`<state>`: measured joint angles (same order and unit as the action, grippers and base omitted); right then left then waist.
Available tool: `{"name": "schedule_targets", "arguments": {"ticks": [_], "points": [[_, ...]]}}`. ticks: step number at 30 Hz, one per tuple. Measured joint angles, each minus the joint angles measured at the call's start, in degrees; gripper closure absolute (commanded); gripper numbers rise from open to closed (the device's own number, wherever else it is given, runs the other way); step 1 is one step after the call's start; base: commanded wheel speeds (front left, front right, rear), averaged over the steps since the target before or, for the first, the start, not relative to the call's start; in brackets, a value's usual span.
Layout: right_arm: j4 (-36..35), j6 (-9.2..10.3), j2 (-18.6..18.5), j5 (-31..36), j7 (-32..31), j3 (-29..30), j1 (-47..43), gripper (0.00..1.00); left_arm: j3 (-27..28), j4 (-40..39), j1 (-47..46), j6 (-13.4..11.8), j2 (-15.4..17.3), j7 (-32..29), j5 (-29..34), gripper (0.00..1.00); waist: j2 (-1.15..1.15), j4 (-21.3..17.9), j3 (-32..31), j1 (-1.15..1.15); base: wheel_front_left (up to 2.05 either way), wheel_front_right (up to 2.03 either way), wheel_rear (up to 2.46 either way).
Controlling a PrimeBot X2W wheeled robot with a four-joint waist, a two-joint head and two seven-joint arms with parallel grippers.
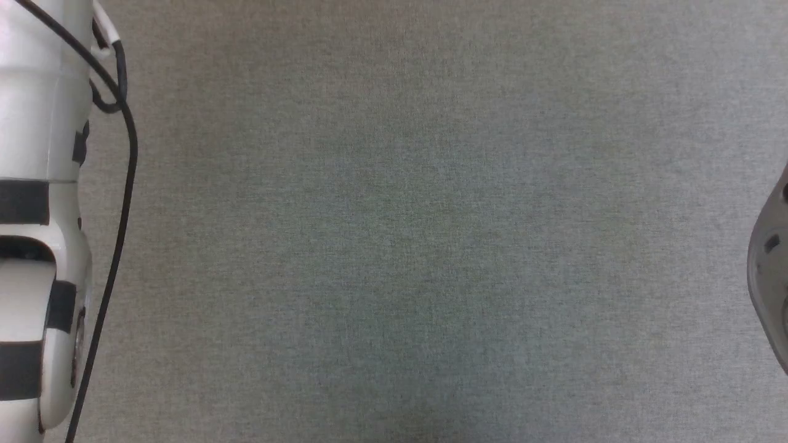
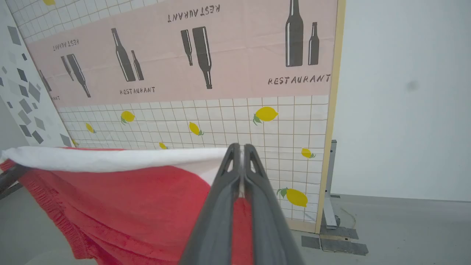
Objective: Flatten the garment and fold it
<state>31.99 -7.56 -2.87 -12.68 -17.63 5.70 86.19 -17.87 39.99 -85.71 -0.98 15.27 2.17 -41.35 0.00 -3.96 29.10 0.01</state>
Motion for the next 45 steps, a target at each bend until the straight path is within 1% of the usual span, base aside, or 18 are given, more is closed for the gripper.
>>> {"name": "schedule_targets", "arguments": {"ticks": [3,7,10,15,17,21,23,26,29,34,37,45], "points": [[0.7,0.00,0.0,-2.1,1.1,-1.9,-1.0,1.00,0.1,1.5,1.3,2.3,0.0,1.8,-0.6,1.00,0.00,0.0,0.5,0.00,0.00,0.00,0.00],[0.2,0.00,-0.1,-4.8,1.6,-5.4,-5.8,1.00,-0.8,2.6,6.3,5.5,-0.6,3.6,-1.6,1.00,0.00,0.3,-0.6,0.00,0.00,0.00,0.00],[-1.6,0.00,-0.3,-8.0,1.6,-7.8,-11.3,1.00,-1.7,2.8,11.3,6.7,-1.3,4.8,-2.9,1.00,0.00,0.6,-2.2,0.00,0.00,0.00,0.00],[-7.0,0.00,-2.7,-13.2,1.2,-11.4,-22.7,1.00,-2.5,1.2,21.0,7.8,-2.5,7.0,-5.7,1.00,0.00,1.3,-5.9,-0.01,0.00,0.00,0.00],[-10.3,0.00,-3.8,-15.3,0.7,-12.9,-29.1,1.00,-3.3,-0.3,26.6,8.0,-2.6,7.9,-7.0,1.00,0.00,1.6,-8.0,-0.02,0.00,0.00,0.00],[-16.5,0.00,-4.2,-19.7,-0.7,-12.9,-40.4,1.00,-3.8,-3.5,36.5,8.0,-3.4,9.2,-9.1,1.00,0.00,2.2,-11.6,-0.02,0.00,0.00,0.00],[-20.0,0.00,-5.0,-20.1,-1.9,-13.6,-46.8,1.00,-4.4,-5.4,41.5,8.0,-3.5,9.8,-9.7,1.00,0.00,2.5,-13.7,-0.02,0.00,0.00,0.00],[-24.1,0.00,-5.4,-21.1,-4.0,-13.2,-55.3,1.00,-4.7,-8.0,47.9,8.0,-3.6,10.6,-10.3,1.00,0.00,2.9,-16.4,-0.02,0.00,0.00,0.00],[-27.8,0.00,-5.7,-21.5,-5.8,-12.4,-63.0,1.00,-5.1,-10.7,53.9,7.6,-3.7,11.1,-10.3,1.00,0.00,3.3,-19.0,-0.02,0.00,0.00,0.00],[-33.5,0.00,-5.4,-22.7,-9.8,-11.0,-74.1,1.00,-6.0,-14.1,63.5,5.0,-3.3,11.0,-10.3,1.00,0.00,3.9,-22.8,-0.02,0.00,0.00,0.00],[-37.4,0.00,-5.0,-23.1,-13.0,-9.8,-80.4,1.00,-6.8,-16.1,69.0,3.1,-2.2,9.9,-10.3,1.00,0.00,4.2,-25.0,-0.02,0.00,0.00,0.00],[-45.9,0.00,-3.6,-23.9,-21.4,-8.1,-91.9,1.00,-9.0,-21.6,79.4,-1.0,0.3,6.6,-10.1,1.00,0.00,4.9,-28.7,-0.02,0.00,0.00,0.00]]}}
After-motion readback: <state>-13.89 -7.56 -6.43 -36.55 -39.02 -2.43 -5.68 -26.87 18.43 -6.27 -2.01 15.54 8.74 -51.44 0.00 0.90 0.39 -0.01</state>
